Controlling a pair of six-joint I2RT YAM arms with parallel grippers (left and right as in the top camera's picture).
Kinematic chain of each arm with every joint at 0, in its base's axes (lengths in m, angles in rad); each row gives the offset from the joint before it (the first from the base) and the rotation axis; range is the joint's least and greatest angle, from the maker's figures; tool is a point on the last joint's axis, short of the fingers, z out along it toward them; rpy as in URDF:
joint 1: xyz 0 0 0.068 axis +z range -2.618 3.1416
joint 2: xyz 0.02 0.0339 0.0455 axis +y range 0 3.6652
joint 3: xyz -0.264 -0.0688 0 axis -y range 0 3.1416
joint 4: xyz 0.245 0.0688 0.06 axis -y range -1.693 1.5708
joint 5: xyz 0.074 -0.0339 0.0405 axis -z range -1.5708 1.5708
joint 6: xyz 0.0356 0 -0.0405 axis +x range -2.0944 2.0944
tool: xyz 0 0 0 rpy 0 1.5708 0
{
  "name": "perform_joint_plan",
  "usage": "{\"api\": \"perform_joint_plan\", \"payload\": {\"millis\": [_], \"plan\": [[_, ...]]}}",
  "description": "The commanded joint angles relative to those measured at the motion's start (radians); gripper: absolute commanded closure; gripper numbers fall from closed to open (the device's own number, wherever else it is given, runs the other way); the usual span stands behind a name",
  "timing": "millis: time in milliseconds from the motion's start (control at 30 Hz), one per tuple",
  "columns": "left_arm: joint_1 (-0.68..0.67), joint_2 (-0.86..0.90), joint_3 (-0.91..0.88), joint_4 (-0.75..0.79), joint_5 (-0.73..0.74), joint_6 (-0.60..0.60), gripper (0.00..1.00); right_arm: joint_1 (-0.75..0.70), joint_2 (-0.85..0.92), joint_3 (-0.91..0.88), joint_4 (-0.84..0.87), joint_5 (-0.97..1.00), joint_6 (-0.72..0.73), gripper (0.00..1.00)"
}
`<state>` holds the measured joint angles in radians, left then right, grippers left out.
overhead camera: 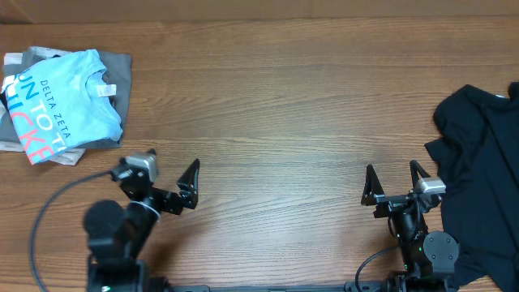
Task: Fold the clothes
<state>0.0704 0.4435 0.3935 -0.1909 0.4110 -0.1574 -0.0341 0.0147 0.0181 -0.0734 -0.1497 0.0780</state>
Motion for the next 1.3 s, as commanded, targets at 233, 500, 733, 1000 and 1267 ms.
{"api": "perform_joint_plan", "payload": {"millis": [233,500,733,1000,1267], "plan": [[-0.027,-0.186,-0.377,0.253,-0.246,-0.049,0.0,-0.005,-0.012,-0.01,0.004,-0.002,0.003,0.0],[-0.027,-0.323,-0.389,0.172,-0.319,-0.048,0.0,-0.005,-0.012,-0.01,0.004,-0.002,0.003,0.0],[-0.029,-0.442,-0.389,0.121,-0.322,-0.04,0.0,-0.005,-0.012,-0.01,0.004,-0.002,0.003,0.0],[-0.048,-0.44,-0.389,0.12,-0.336,-0.022,0.0,-0.005,-0.012,-0.01,0.004,-0.002,0.003,0.0],[-0.047,-0.439,-0.389,0.12,-0.336,-0.022,0.0,-0.005,-0.012,-0.01,0.004,-0.002,0.003,0.0]]}}
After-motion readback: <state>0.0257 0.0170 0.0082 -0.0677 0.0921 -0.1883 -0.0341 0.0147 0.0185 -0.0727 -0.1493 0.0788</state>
